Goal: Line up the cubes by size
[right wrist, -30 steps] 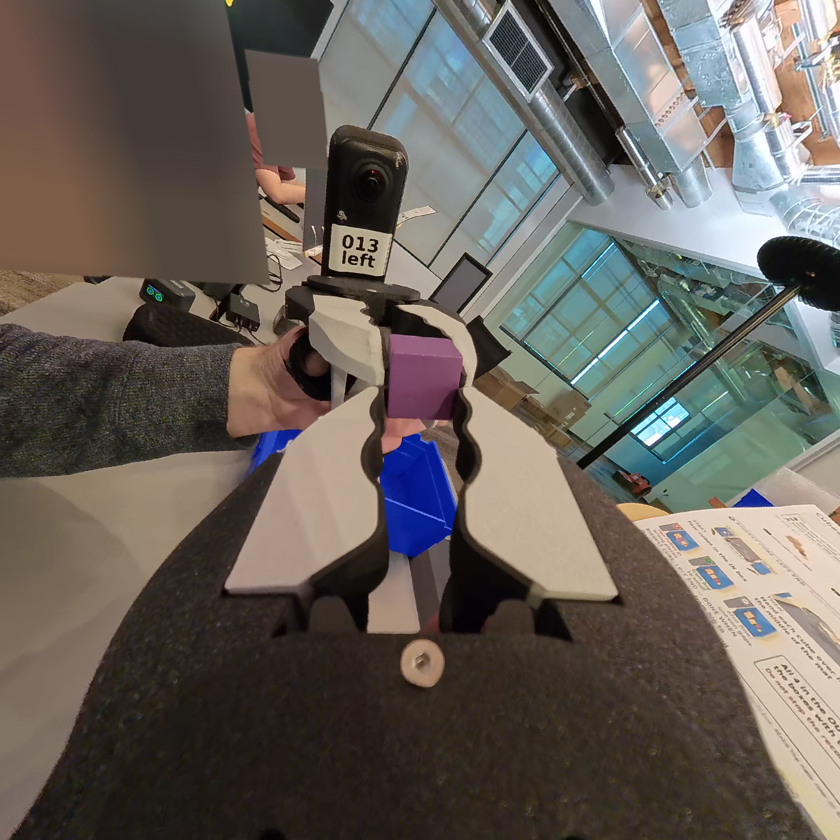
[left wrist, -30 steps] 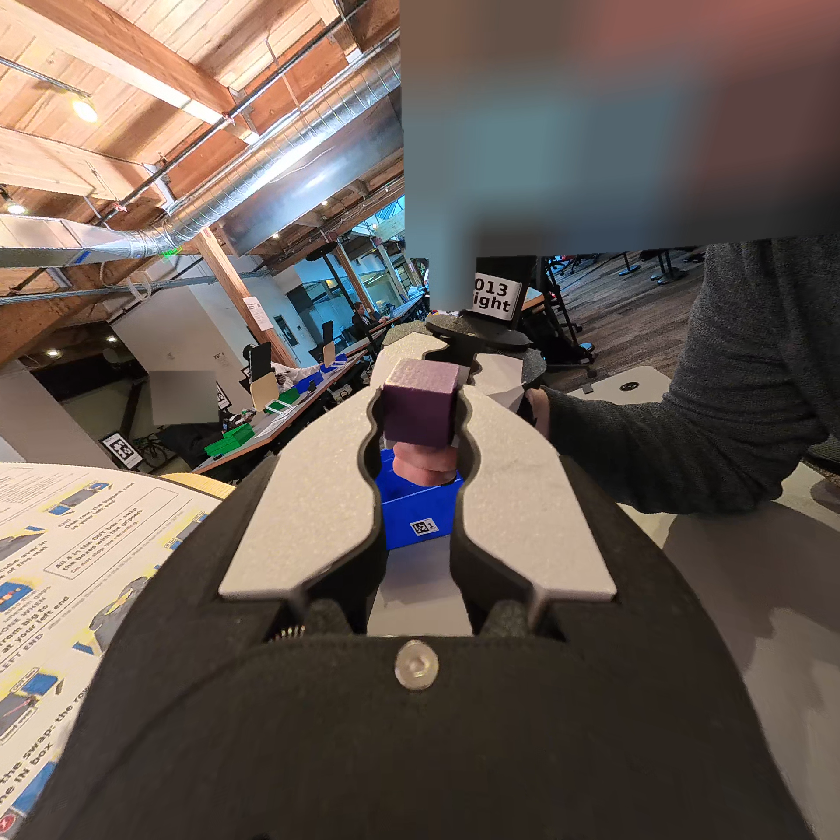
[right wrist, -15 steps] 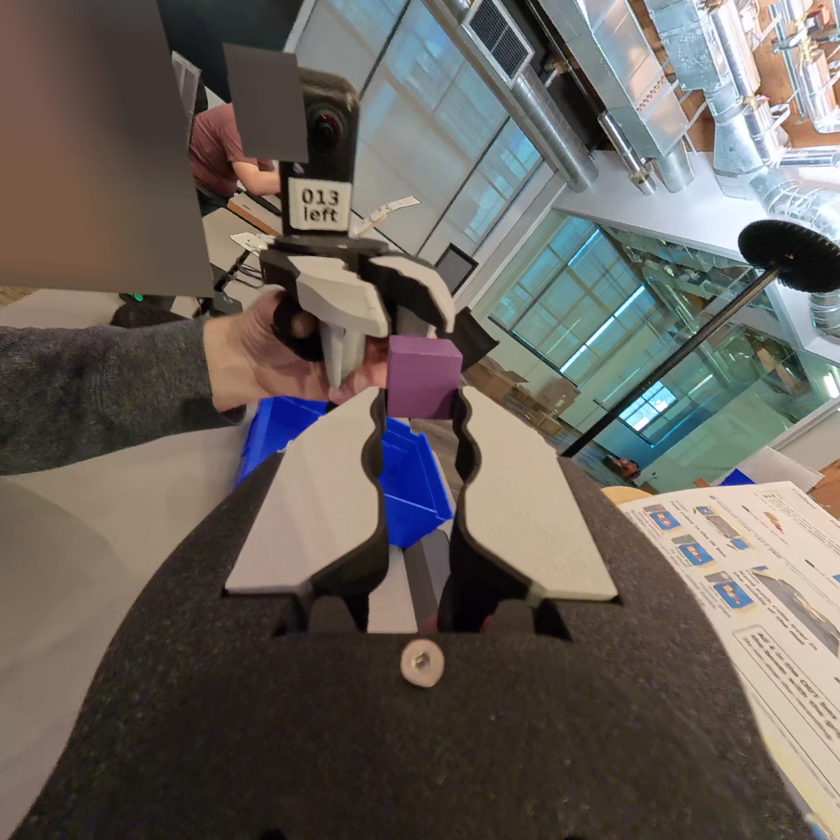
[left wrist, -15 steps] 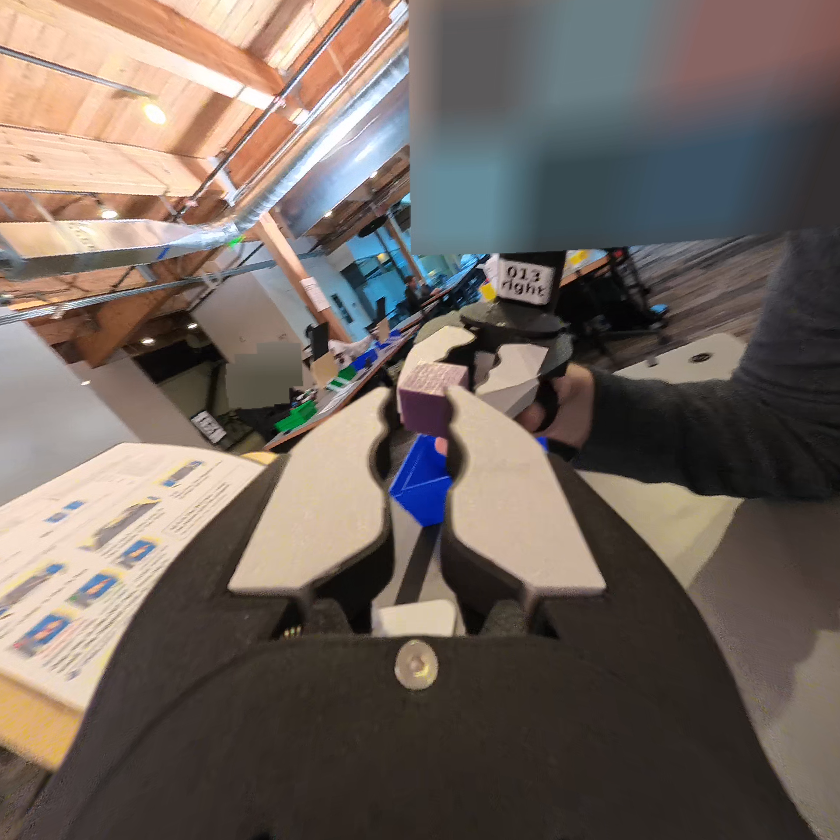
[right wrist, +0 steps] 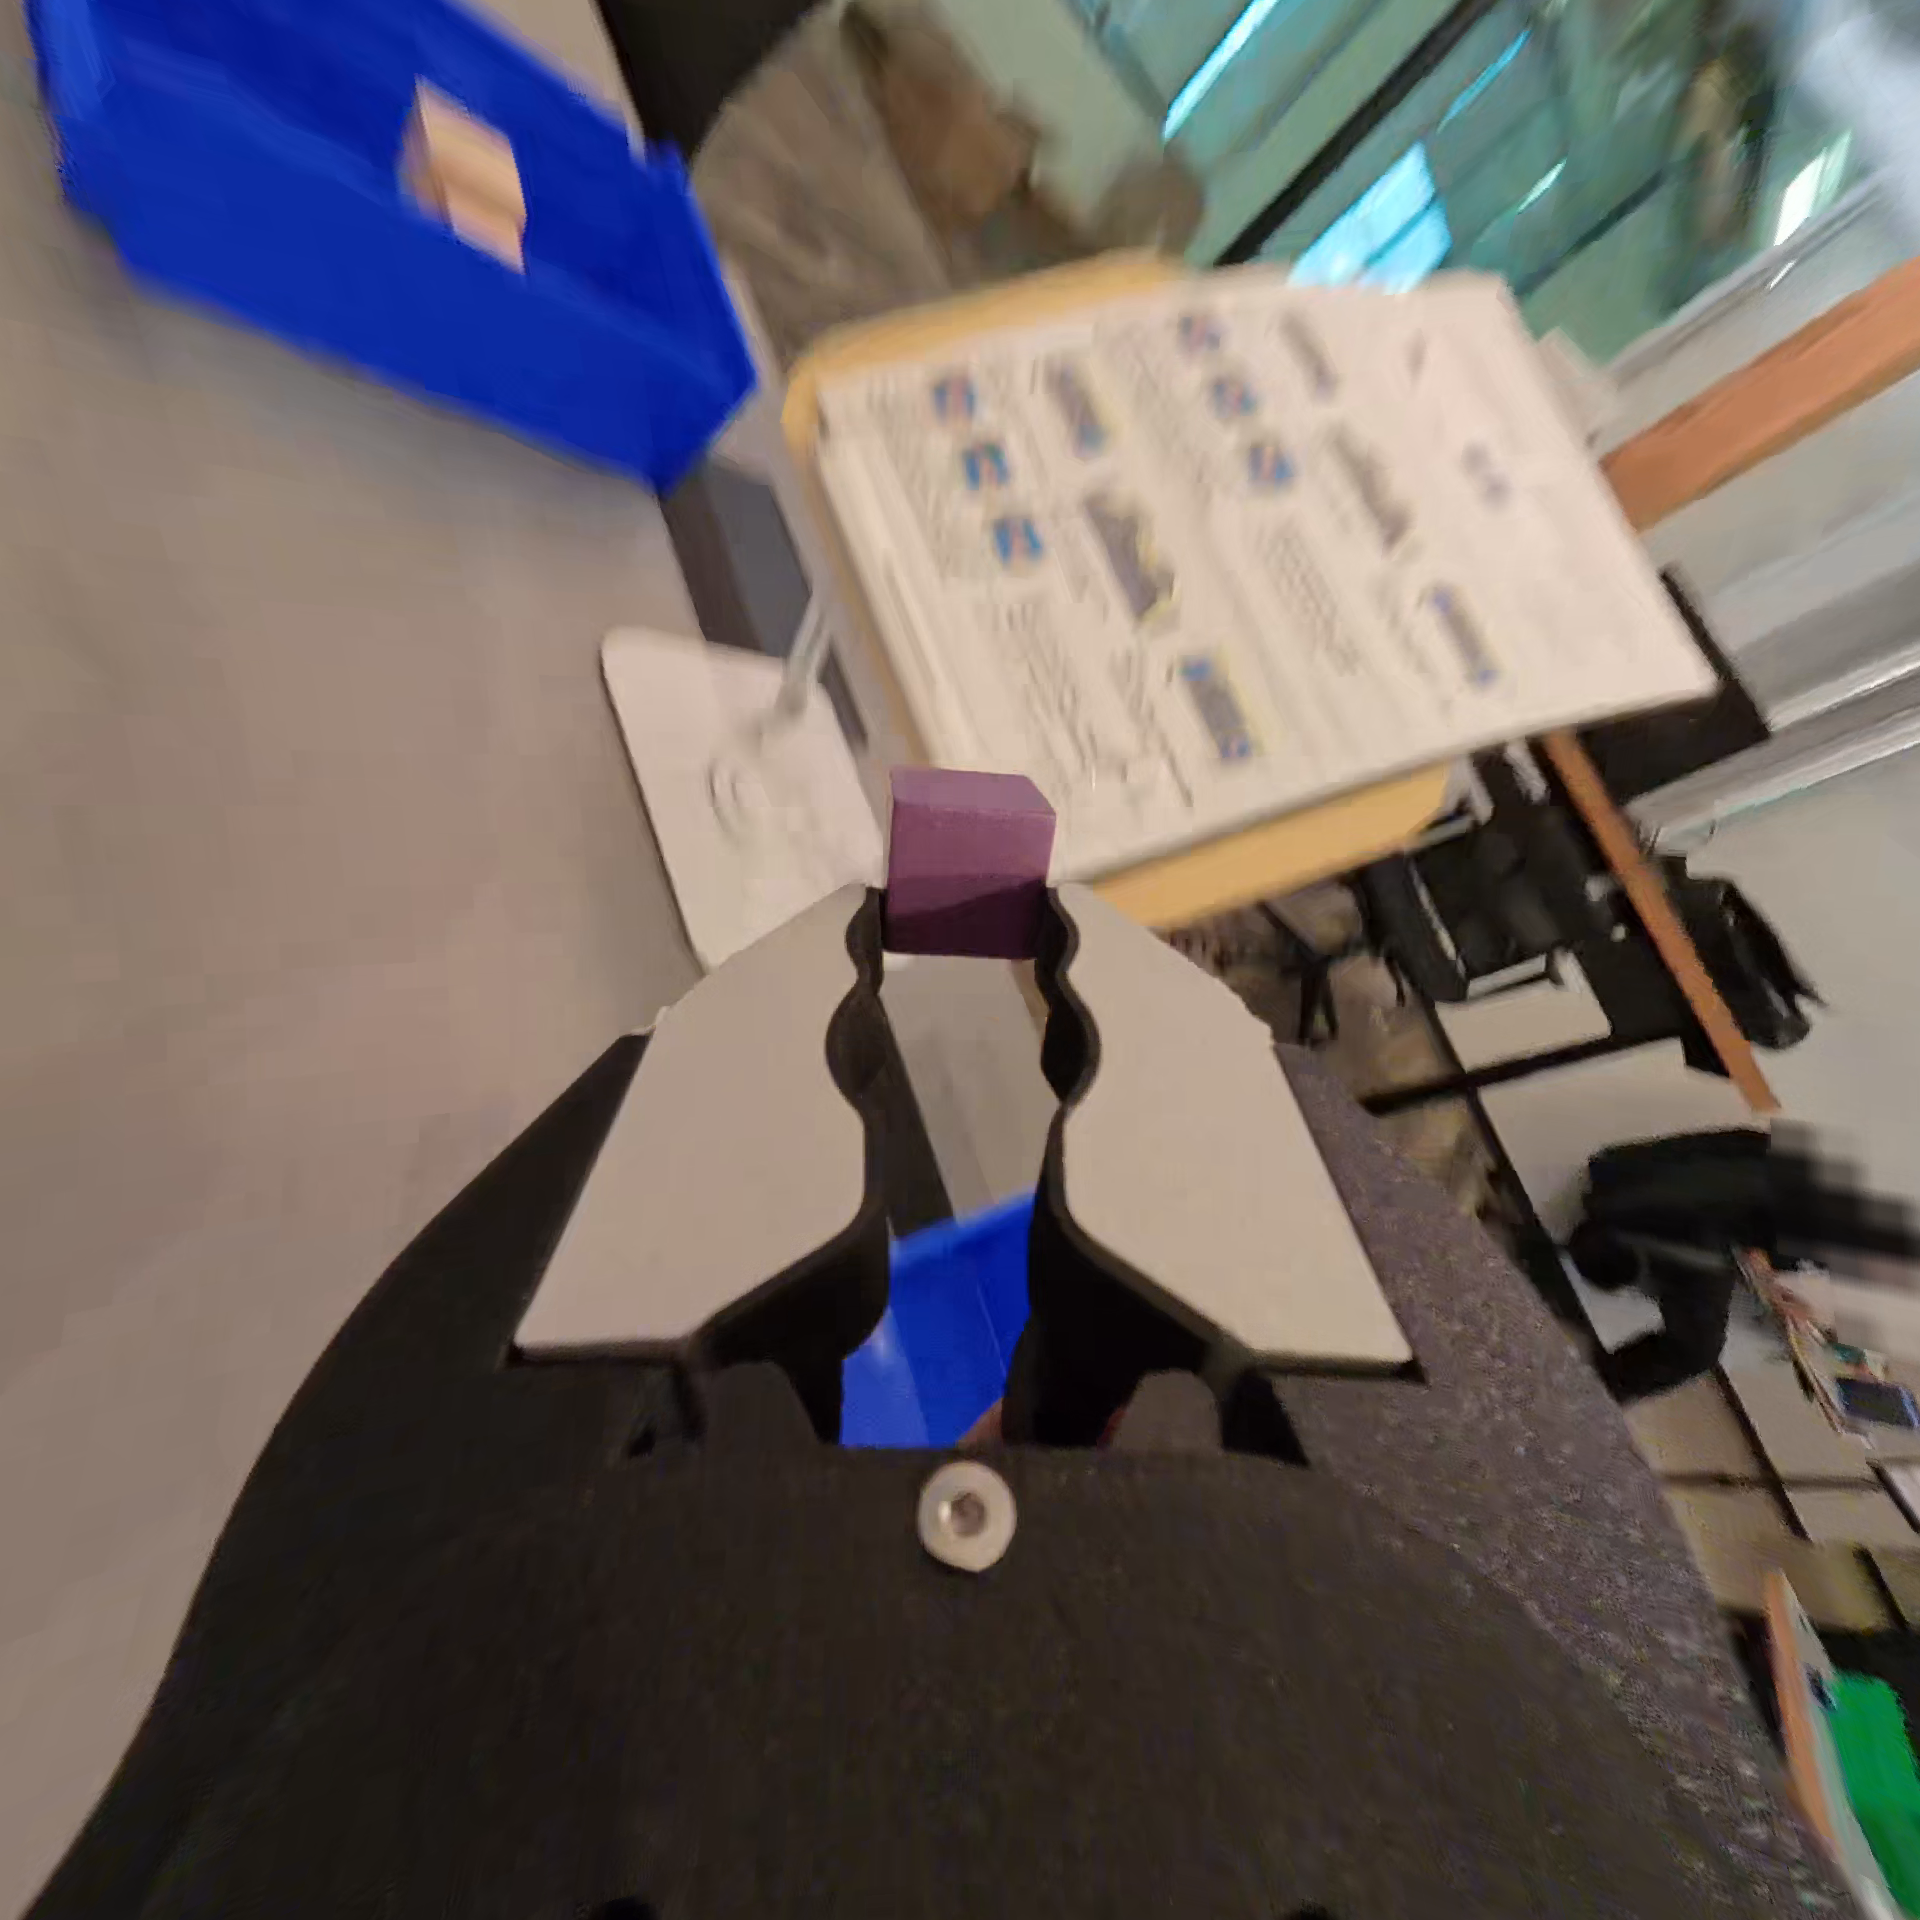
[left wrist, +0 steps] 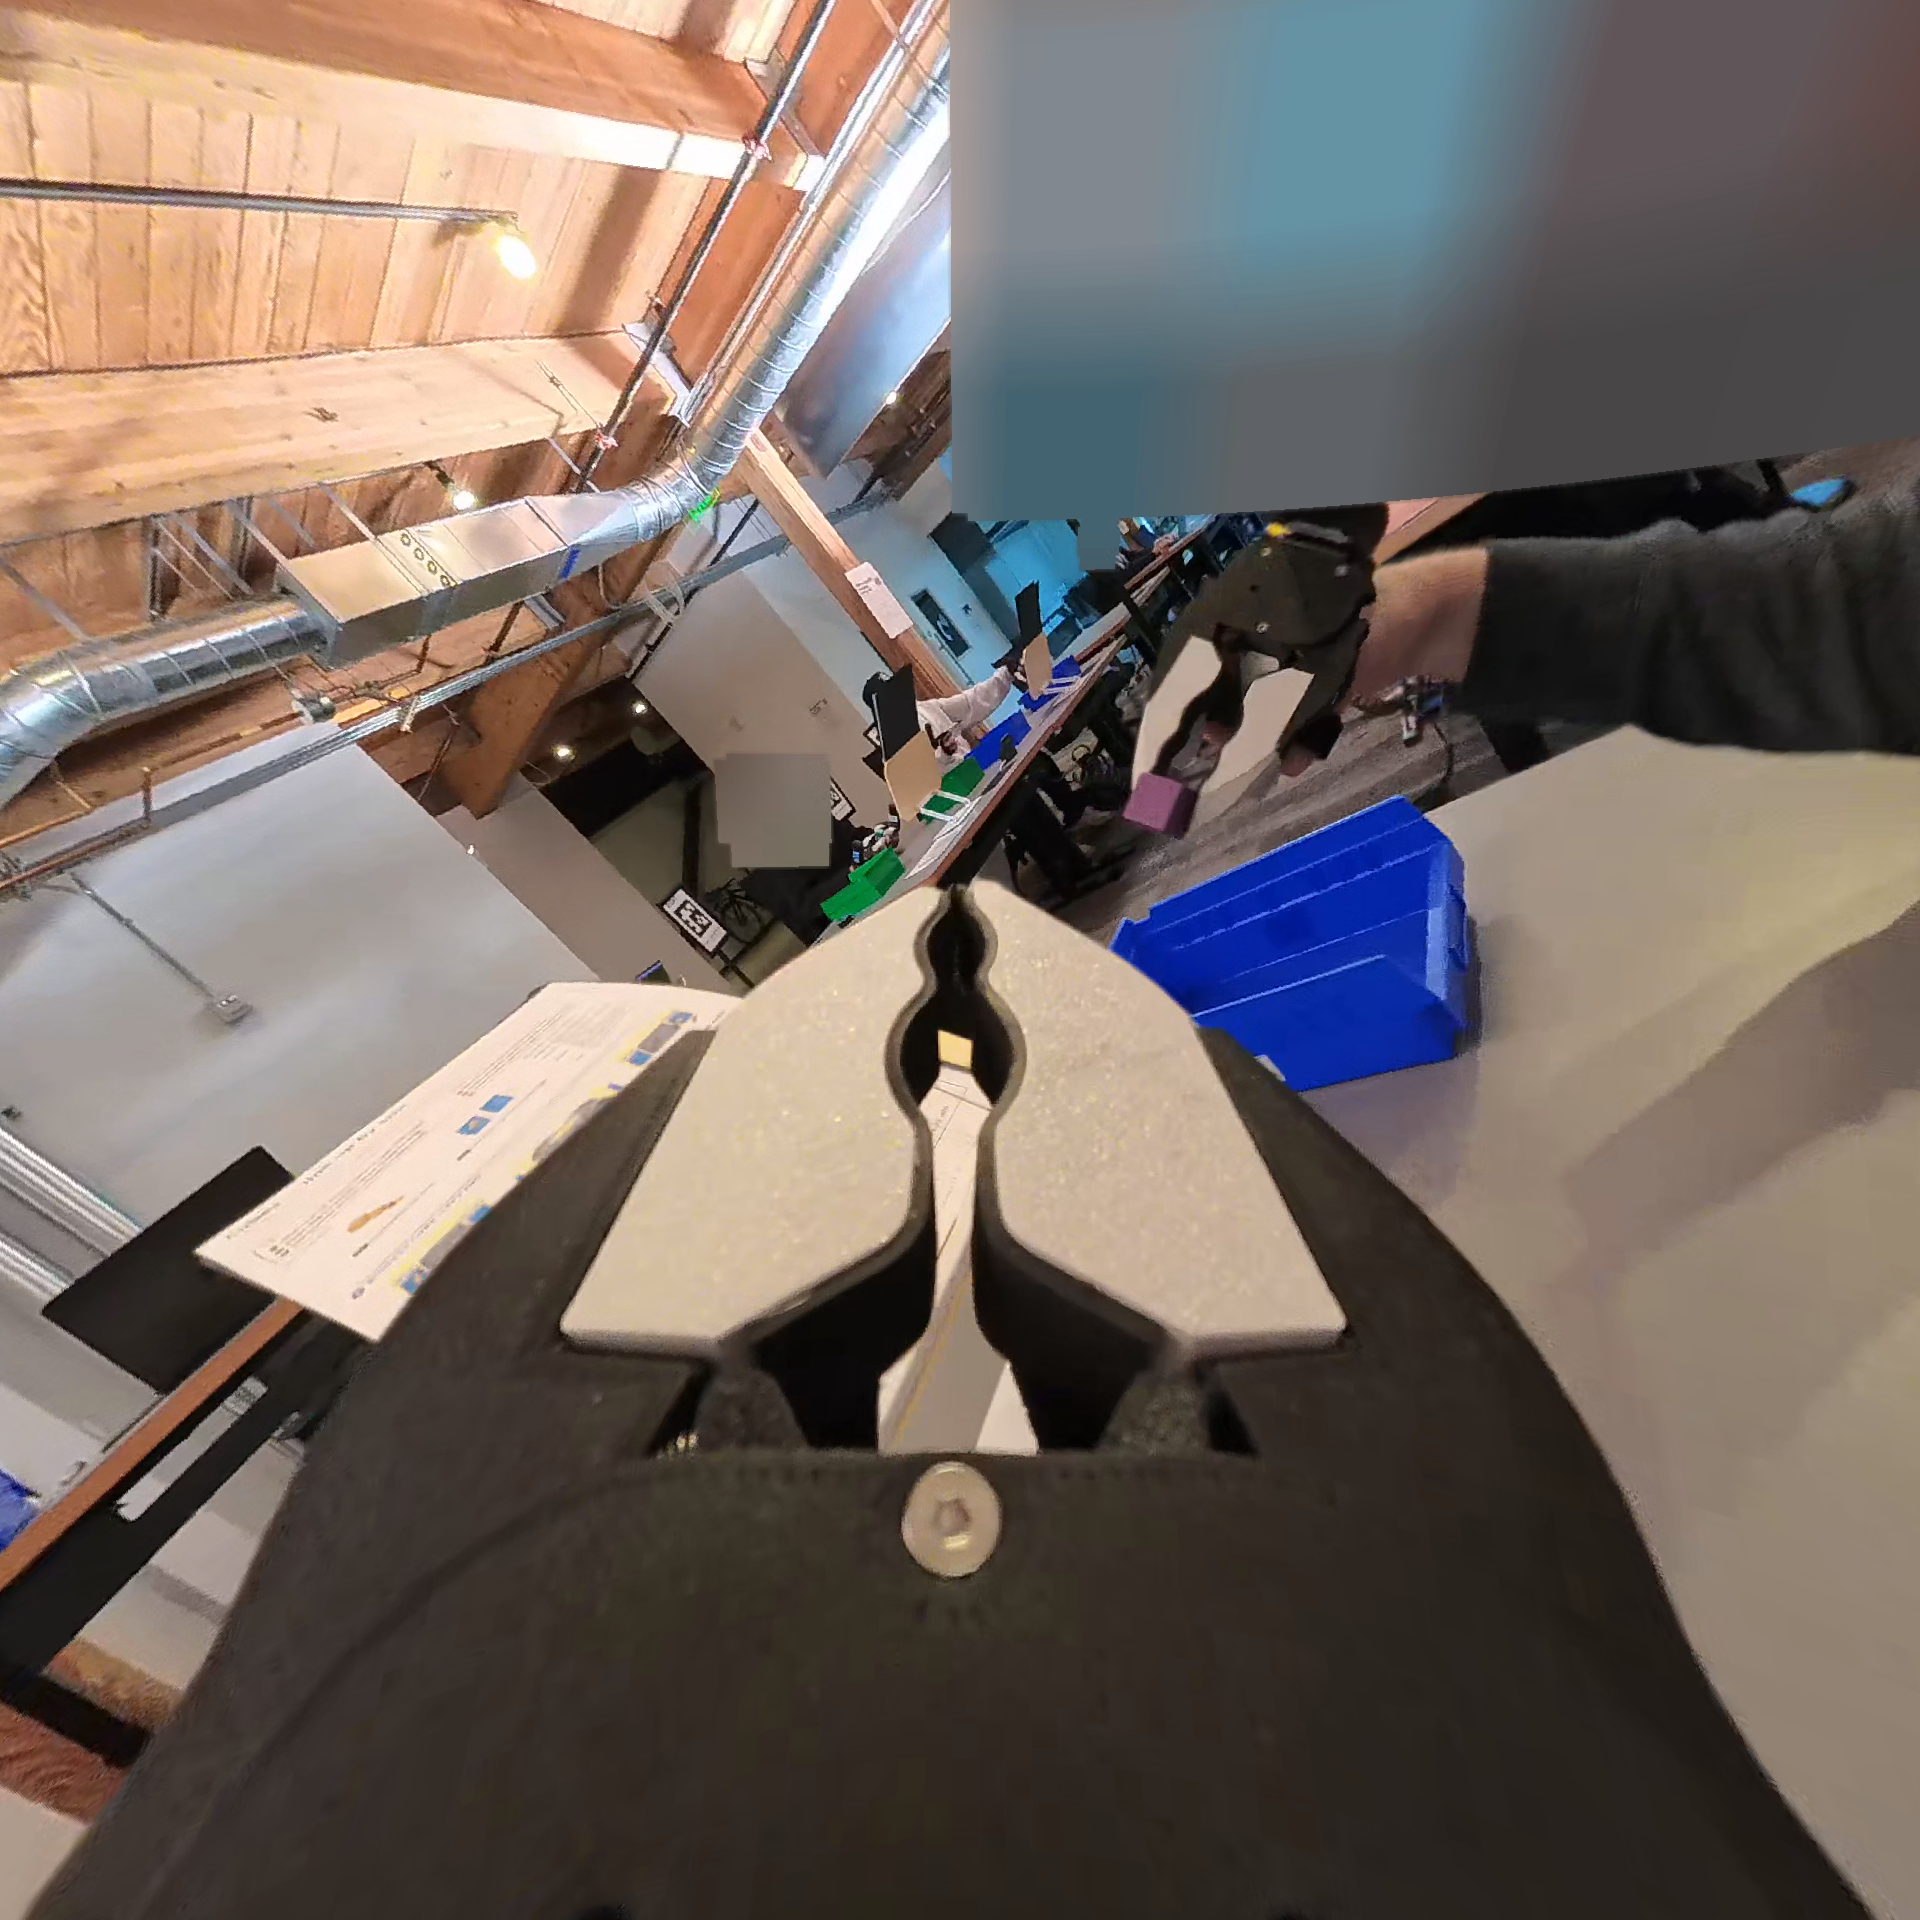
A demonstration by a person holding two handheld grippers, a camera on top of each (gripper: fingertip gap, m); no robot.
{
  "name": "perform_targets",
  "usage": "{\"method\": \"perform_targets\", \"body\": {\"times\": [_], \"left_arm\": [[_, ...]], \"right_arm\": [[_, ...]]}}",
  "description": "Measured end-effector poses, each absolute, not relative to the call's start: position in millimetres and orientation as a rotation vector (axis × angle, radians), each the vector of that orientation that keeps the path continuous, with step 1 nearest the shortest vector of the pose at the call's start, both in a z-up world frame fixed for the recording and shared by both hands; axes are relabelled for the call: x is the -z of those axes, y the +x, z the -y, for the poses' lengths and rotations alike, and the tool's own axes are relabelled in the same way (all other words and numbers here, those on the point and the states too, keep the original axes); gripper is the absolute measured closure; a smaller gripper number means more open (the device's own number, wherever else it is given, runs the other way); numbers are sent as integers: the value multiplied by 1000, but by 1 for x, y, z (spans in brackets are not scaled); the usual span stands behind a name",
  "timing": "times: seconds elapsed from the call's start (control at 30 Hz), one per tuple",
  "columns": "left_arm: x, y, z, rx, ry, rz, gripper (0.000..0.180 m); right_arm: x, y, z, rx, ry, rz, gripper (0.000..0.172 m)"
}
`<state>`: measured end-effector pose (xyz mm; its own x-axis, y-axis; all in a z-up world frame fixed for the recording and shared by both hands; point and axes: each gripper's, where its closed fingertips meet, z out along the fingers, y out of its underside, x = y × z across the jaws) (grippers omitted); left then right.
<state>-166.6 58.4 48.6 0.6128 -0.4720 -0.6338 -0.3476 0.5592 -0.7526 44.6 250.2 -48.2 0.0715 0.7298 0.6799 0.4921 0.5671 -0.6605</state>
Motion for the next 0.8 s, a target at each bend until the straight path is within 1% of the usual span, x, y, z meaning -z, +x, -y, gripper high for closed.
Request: {"method": "perform_targets", "body": {"times": [0.17,0.33,0.43,0.57,0.6,0.63,0.7,0.8], "left_arm": [[-53,-137,-68,50,-994,-985,180],[-52,-111,-71,56,-966,-1029,180],[-50,-114,-74,33,-980,-1027,180],[-50,-122,-77,58,-989,-1006,180],[-50,-124,-79,57,-993,-1003,178],[-49,-125,-80,51,-1000,-1000,180],[-48,-128,-82,42,-1011,-999,179],[-47,-129,-83,35,-1016,-1000,180]], "right_arm": [[108,107,-311,-26,-1280,1794,144],[180,128,-353,28,-1470,2011,144],[213,135,-368,60,-1546,2109,144],[244,139,-380,95,-1602,2221,144],[250,141,-383,111,-1614,2241,144],[256,145,-387,145,-1627,2261,144],[267,150,-390,185,-1644,2316,144],[281,150,-388,171,-1654,2383,144]]}}
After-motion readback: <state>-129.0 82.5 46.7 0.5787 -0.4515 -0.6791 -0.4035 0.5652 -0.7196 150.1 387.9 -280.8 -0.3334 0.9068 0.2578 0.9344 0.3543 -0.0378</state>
